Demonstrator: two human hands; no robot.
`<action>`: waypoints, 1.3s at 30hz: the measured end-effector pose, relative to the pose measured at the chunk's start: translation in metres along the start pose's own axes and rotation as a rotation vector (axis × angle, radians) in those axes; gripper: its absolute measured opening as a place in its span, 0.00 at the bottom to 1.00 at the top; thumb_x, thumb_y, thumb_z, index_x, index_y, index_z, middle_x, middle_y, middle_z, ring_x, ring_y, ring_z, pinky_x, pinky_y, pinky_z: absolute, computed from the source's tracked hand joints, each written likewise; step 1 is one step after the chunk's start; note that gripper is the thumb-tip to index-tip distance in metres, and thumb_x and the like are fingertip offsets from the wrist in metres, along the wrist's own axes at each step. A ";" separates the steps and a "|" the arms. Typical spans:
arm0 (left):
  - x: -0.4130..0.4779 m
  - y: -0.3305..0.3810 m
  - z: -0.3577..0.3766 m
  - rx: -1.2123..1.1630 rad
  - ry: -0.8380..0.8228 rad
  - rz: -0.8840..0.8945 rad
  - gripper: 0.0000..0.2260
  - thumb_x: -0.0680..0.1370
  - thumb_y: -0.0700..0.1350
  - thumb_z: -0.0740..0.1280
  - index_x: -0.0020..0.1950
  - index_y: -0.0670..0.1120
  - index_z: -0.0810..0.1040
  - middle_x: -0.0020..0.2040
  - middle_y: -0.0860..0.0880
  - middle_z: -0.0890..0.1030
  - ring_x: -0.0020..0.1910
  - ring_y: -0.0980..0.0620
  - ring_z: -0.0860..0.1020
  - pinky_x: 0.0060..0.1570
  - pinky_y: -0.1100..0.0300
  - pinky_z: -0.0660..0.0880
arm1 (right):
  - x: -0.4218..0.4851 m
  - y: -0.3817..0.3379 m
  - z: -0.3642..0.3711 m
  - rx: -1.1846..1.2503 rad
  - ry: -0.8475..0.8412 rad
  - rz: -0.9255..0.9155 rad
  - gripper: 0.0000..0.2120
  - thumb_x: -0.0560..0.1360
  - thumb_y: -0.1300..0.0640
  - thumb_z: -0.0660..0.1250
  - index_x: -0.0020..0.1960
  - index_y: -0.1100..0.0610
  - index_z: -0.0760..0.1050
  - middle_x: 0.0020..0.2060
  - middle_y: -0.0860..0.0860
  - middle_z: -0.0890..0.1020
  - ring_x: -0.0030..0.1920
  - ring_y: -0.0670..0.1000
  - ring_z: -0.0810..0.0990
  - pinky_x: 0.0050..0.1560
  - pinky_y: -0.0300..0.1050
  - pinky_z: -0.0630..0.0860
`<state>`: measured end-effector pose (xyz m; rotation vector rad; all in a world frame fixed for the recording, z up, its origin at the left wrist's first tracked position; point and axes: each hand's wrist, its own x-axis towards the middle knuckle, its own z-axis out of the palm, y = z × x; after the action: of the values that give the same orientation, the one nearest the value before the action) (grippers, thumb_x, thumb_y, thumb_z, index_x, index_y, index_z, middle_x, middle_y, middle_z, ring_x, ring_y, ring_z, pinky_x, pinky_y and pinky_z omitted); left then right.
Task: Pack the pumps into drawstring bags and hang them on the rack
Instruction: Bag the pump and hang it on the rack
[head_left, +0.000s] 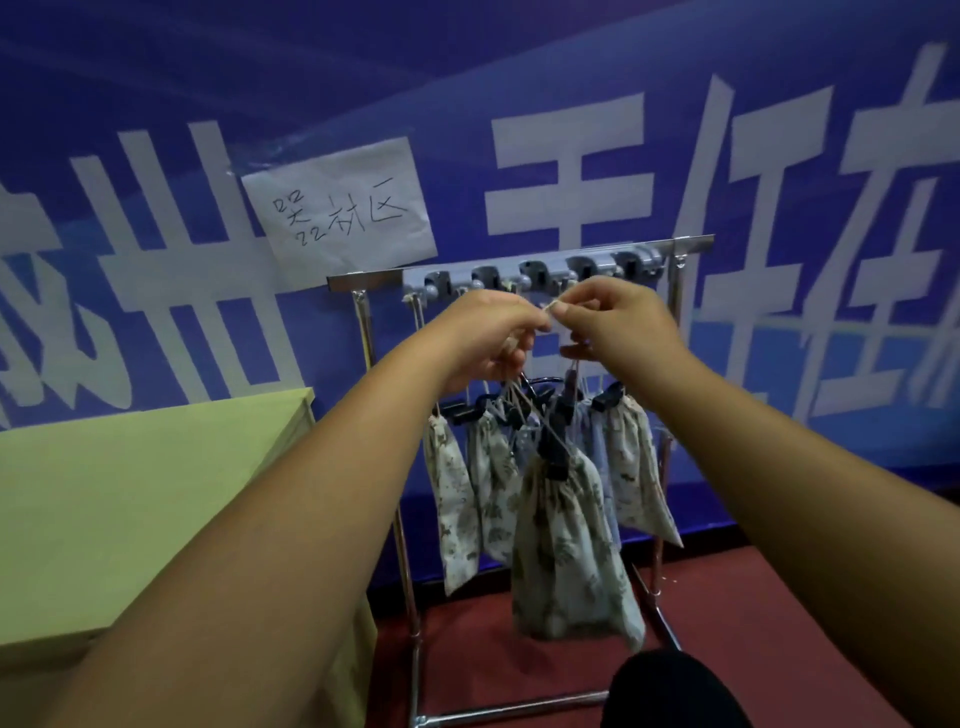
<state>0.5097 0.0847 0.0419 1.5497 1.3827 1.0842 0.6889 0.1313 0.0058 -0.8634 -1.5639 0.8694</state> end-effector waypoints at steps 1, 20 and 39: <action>0.005 0.008 0.006 -0.017 -0.006 0.013 0.12 0.80 0.44 0.71 0.60 0.38 0.83 0.35 0.49 0.76 0.32 0.52 0.74 0.36 0.57 0.77 | 0.003 -0.002 -0.009 -0.006 0.037 -0.034 0.05 0.81 0.56 0.76 0.46 0.53 0.86 0.38 0.52 0.82 0.43 0.53 0.83 0.50 0.56 0.89; 0.124 0.076 0.160 -0.134 -0.054 0.222 0.08 0.84 0.44 0.67 0.59 0.42 0.82 0.39 0.48 0.79 0.41 0.50 0.83 0.52 0.48 0.84 | 0.062 0.014 -0.176 -0.075 0.450 -0.121 0.03 0.82 0.54 0.75 0.51 0.52 0.87 0.44 0.52 0.87 0.47 0.52 0.86 0.53 0.56 0.88; 0.263 0.011 0.176 0.379 0.516 0.183 0.10 0.84 0.43 0.66 0.48 0.41 0.84 0.42 0.44 0.84 0.37 0.45 0.83 0.30 0.56 0.79 | 0.184 0.108 -0.152 -0.266 0.328 0.013 0.08 0.80 0.53 0.78 0.43 0.44 0.85 0.42 0.45 0.86 0.47 0.48 0.85 0.56 0.53 0.86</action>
<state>0.6907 0.3432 0.0187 1.7648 1.9072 1.4702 0.8224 0.3570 0.0151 -1.1446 -1.4008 0.5019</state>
